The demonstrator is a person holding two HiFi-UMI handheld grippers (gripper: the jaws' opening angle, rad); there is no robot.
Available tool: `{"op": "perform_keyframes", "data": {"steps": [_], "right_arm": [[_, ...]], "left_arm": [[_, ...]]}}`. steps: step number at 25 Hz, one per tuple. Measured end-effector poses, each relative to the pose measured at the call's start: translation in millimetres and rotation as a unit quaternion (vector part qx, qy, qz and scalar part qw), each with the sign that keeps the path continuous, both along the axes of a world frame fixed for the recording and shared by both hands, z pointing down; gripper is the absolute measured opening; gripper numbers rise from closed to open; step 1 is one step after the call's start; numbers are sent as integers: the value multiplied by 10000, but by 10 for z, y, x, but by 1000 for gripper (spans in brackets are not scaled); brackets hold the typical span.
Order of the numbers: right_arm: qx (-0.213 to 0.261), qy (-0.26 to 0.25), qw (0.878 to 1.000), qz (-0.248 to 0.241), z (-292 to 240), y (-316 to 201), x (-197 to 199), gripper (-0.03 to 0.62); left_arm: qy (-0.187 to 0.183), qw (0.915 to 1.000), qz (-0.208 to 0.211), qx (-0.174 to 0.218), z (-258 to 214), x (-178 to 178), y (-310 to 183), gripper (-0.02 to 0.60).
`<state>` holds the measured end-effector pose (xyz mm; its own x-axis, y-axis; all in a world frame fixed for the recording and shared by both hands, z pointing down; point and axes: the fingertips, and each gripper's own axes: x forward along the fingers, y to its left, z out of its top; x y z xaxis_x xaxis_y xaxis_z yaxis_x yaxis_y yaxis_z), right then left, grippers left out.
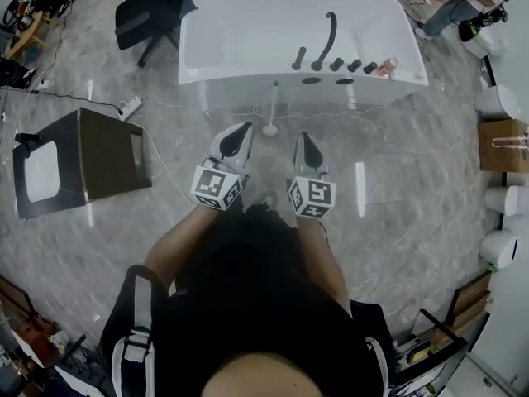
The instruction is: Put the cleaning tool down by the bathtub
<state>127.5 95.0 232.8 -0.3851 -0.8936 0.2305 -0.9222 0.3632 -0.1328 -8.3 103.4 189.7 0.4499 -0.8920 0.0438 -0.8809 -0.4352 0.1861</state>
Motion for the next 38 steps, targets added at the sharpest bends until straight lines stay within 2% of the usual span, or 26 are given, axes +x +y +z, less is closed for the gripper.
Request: {"op": "perform_keyframes", "data": {"steps": [7,13,38], "right_arm": [[93,66,9999,-53,-93,74,-318,-1],[207,103,9997,0,-142,18,-410,0],[176,95,9997,121,-146,141,-459,-2]], "left_arm": [[-13,10000,-69,47,-36,-283,-16,6],[-38,9999,-97,72,-17,-436,-45,8],[20,10000,61,67,36,-468,79,8]]}}
